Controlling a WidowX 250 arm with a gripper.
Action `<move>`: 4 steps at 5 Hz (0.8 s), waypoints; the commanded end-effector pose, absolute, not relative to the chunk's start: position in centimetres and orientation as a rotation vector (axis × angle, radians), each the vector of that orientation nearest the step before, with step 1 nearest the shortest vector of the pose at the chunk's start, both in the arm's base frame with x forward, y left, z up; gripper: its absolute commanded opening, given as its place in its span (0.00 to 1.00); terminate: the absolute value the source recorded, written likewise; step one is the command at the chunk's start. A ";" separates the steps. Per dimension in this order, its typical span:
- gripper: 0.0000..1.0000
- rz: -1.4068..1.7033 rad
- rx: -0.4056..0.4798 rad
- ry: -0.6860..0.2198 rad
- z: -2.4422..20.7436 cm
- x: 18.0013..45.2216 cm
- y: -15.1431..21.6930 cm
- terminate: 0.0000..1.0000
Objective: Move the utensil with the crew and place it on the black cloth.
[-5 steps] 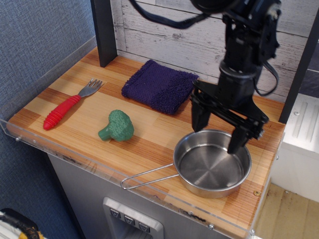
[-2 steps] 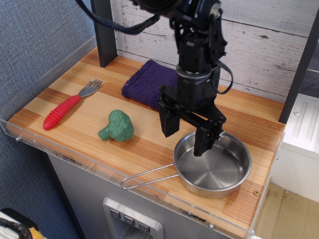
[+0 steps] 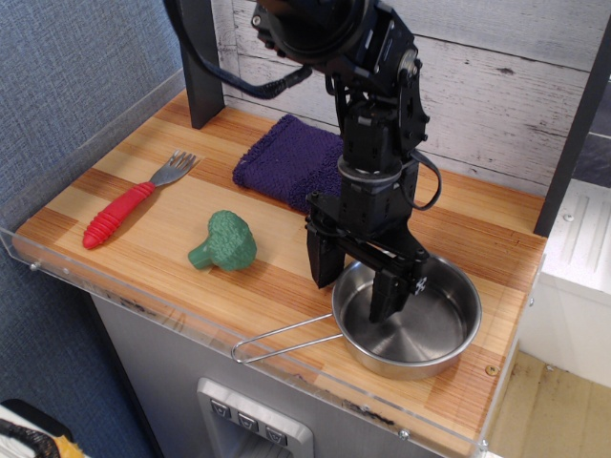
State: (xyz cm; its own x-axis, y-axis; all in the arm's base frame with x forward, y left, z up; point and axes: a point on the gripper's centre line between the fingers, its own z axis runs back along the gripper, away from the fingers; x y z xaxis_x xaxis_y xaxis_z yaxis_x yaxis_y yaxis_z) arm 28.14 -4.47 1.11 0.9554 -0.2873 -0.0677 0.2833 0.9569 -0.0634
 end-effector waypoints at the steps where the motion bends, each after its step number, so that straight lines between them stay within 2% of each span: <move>1: 0.00 -0.319 -0.025 0.031 1.9 29.1 -5.2 0.00; 4: 0.00 -0.328 -0.007 0.018 2.8 29.1 -6.3 0.00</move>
